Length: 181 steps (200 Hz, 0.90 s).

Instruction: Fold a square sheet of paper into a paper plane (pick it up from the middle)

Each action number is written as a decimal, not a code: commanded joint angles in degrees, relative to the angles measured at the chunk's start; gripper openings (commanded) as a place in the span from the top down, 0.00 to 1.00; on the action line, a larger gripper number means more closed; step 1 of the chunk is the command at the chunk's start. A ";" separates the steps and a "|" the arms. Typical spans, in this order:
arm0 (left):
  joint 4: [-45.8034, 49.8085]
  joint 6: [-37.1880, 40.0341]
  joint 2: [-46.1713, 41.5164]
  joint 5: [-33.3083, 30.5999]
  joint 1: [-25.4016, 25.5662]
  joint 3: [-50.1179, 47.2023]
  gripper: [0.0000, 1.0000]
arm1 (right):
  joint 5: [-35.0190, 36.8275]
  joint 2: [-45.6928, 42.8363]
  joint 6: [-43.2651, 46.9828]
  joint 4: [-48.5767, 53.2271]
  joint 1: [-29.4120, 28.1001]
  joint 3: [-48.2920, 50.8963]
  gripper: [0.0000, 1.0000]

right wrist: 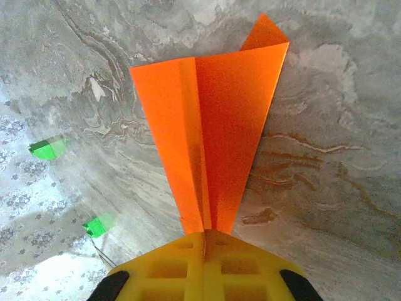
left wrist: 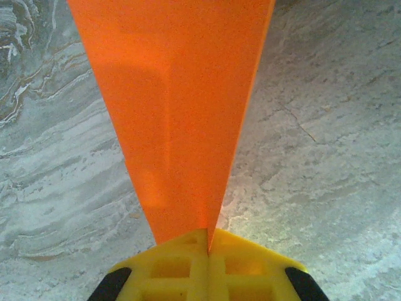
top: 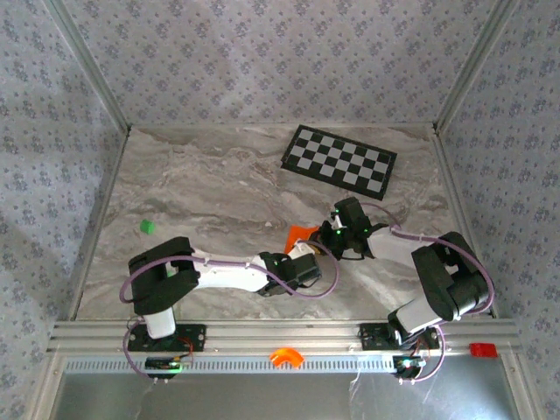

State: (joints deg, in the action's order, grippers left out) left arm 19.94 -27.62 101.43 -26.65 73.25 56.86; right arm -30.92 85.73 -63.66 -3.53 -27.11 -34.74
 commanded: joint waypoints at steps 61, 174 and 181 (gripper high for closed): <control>-5.57 -1.64 -3.58 9.52 -3.40 -4.11 1.00 | 3.04 -6.10 9.05 12.62 4.51 -0.77 0.66; -11.28 -3.71 -3.04 26.25 -10.65 -6.25 1.00 | 3.40 -12.67 12.74 15.10 9.27 4.89 0.61; -11.32 -4.03 -2.76 27.20 -11.09 -6.16 1.00 | 3.58 -12.90 12.89 14.97 9.20 5.15 0.61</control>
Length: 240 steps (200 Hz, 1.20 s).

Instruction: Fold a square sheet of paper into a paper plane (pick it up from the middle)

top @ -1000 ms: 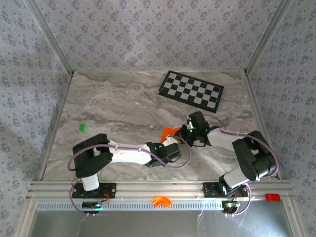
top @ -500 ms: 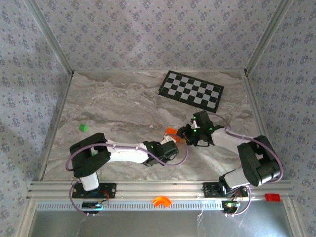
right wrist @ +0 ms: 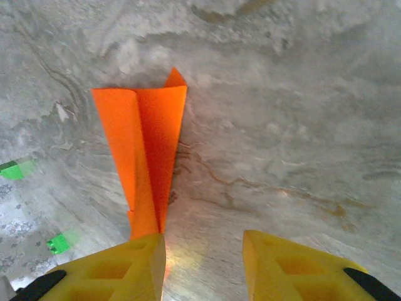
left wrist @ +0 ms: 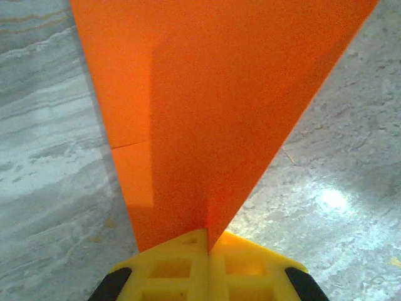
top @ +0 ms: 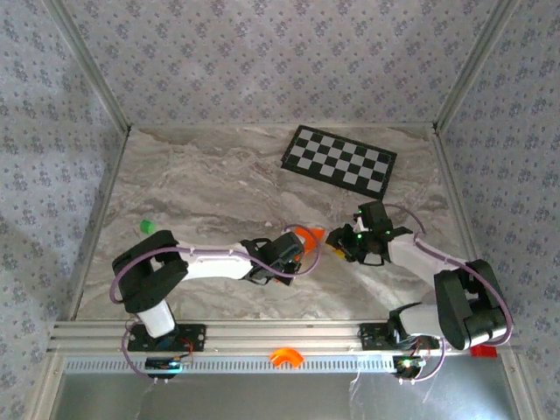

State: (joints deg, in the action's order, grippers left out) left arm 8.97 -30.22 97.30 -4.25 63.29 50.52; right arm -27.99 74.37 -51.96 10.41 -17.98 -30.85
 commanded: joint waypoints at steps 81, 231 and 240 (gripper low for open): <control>-2.07 -4.84 4.22 13.02 -4.27 1.34 1.00 | 5.21 -9.19 2.78 -1.48 -0.55 6.82 0.65; -11.52 -11.41 4.95 22.80 -5.99 -2.30 1.00 | 1.38 -25.54 4.44 5.14 -0.13 10.41 0.74; -12.17 -11.59 4.47 22.80 -6.03 -3.07 1.00 | 1.11 -25.36 4.47 5.02 -0.12 10.25 0.73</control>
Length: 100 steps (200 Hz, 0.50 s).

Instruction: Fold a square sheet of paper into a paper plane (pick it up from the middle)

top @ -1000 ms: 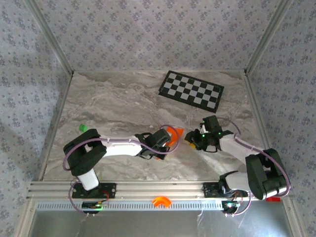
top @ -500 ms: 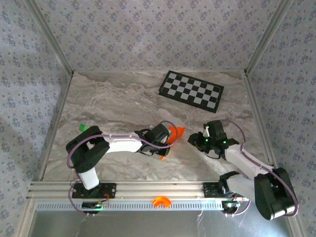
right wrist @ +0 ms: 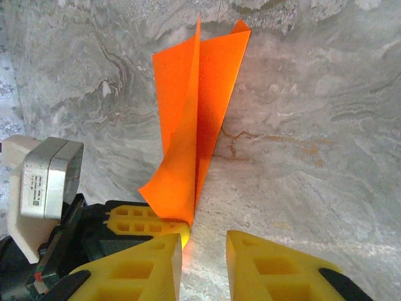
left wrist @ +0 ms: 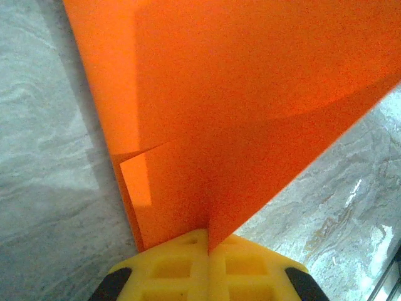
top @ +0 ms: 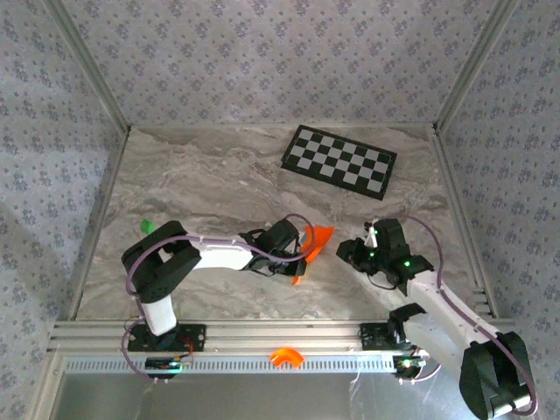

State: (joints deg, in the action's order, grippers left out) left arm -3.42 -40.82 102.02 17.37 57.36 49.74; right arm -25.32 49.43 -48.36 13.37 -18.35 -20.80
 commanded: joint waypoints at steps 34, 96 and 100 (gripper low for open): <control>-2.41 -2.26 -1.71 1.12 -0.05 -5.00 1.00 | -1.83 1.46 0.91 1.14 0.38 -0.72 0.74; -5.13 -3.36 -2.92 1.70 0.01 -7.93 1.00 | -2.19 3.47 1.11 1.25 0.16 -2.21 0.74; -5.27 -3.43 -2.92 1.68 0.03 -8.05 1.00 | -2.27 3.46 1.11 1.13 0.16 -2.22 0.74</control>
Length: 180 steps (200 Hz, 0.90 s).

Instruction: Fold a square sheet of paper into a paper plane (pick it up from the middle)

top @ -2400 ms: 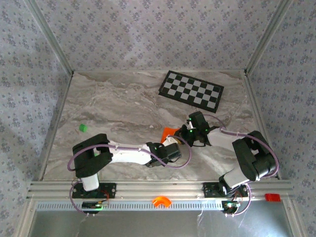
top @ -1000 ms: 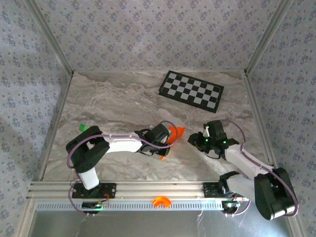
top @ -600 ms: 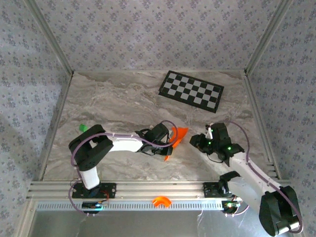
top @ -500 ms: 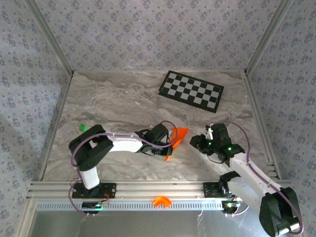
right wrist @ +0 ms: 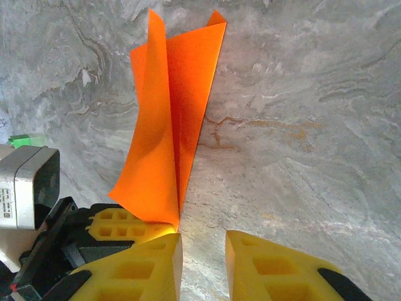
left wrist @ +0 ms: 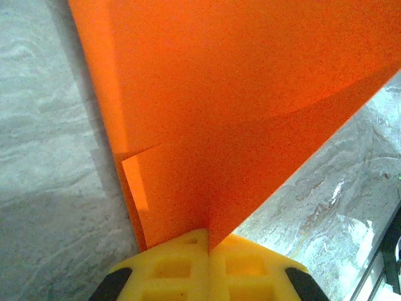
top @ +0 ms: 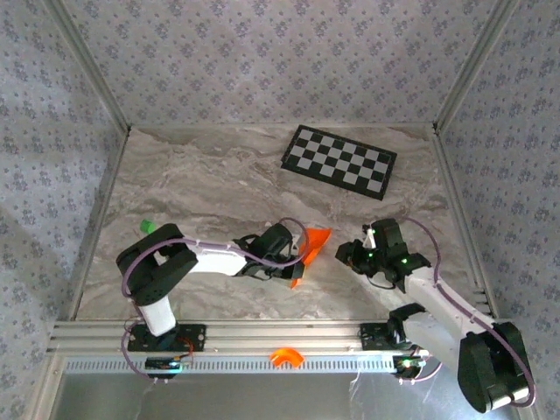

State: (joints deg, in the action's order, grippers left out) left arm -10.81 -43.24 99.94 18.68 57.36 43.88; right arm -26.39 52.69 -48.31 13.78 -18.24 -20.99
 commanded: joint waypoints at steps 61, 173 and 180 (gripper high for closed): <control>0.78 -1.60 -0.97 1.54 0.02 -2.80 1.00 | -1.48 0.37 1.16 0.43 0.05 -2.22 0.74; -0.88 -2.72 -1.68 2.07 0.03 -3.90 1.00 | -2.09 2.43 1.65 -0.67 0.53 -3.26 0.74; -0.81 -2.66 -1.68 2.22 0.02 -3.93 1.00 | -2.27 2.78 1.80 -0.90 0.50 -3.42 0.74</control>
State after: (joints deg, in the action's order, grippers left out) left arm -13.72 -45.54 99.02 20.01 57.36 41.43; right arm -27.66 54.59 -47.90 13.47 -18.13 -22.46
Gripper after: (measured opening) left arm 0.053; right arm 0.262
